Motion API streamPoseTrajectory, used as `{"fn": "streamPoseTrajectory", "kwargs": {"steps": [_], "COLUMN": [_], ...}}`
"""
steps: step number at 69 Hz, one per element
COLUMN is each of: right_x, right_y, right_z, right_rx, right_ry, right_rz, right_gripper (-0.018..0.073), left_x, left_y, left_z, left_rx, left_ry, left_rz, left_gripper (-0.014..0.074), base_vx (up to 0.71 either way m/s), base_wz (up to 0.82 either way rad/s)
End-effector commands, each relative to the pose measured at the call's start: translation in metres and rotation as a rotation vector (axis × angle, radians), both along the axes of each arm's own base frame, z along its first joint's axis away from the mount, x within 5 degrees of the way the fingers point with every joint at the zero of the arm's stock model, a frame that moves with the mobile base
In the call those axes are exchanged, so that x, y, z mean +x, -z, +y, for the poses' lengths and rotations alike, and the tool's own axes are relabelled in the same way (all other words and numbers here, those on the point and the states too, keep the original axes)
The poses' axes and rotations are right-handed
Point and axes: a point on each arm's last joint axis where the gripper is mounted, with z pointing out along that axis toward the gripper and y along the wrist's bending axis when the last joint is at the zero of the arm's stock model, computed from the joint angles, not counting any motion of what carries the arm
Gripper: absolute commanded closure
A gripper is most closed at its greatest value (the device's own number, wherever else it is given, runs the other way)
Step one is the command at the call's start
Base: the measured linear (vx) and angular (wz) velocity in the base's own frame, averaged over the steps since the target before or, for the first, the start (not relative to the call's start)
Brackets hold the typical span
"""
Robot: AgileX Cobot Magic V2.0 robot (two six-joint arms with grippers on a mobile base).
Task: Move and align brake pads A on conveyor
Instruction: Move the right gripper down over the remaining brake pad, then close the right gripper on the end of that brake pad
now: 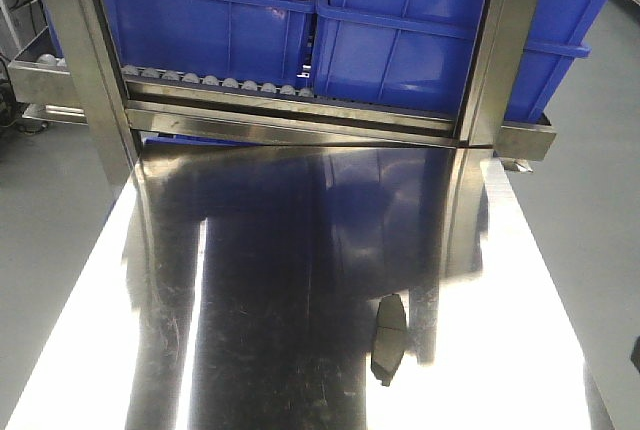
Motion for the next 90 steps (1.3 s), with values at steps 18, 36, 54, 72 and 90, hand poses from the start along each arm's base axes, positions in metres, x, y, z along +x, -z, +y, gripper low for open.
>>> {"fn": "streamPoseTrajectory", "kwargs": {"steps": [18, 36, 54, 72, 90], "right_x": [0.084, 0.134, 0.164, 0.197, 0.223], "right_y": [-0.03, -0.012, 0.013, 0.026, 0.036], "right_z": [0.02, 0.037, 0.043, 0.062, 0.127], "right_rx": [0.026, 0.114, 0.099, 0.081, -0.016], "right_ry": [0.011, 0.003, 0.017, 0.012, 0.005], "right_rz": [0.36, 0.587, 0.667, 0.844, 0.895], "right_gripper": [0.0054, 0.0054, 0.0054, 0.0054, 0.0054], "left_x": [0.002, 0.002, 0.002, 0.002, 0.002], "left_y": [-0.016, -0.016, -0.016, -0.016, -0.016], "left_z": [-0.002, -0.002, -0.002, -0.002, -0.002], "left_rx": [-0.039, -0.039, -0.039, -0.039, -0.039], "left_ry": [0.009, 0.009, 0.009, 0.009, 0.009], "left_rz": [-0.099, -0.099, -0.099, -0.099, -0.099], "left_gripper": [0.0603, 0.0602, 0.0602, 0.0602, 0.0602], "base_vx": [0.0, 0.0, 0.0, 0.0, 0.0], "base_wz": [0.0, 0.0, 0.0, 0.0, 0.0]}}
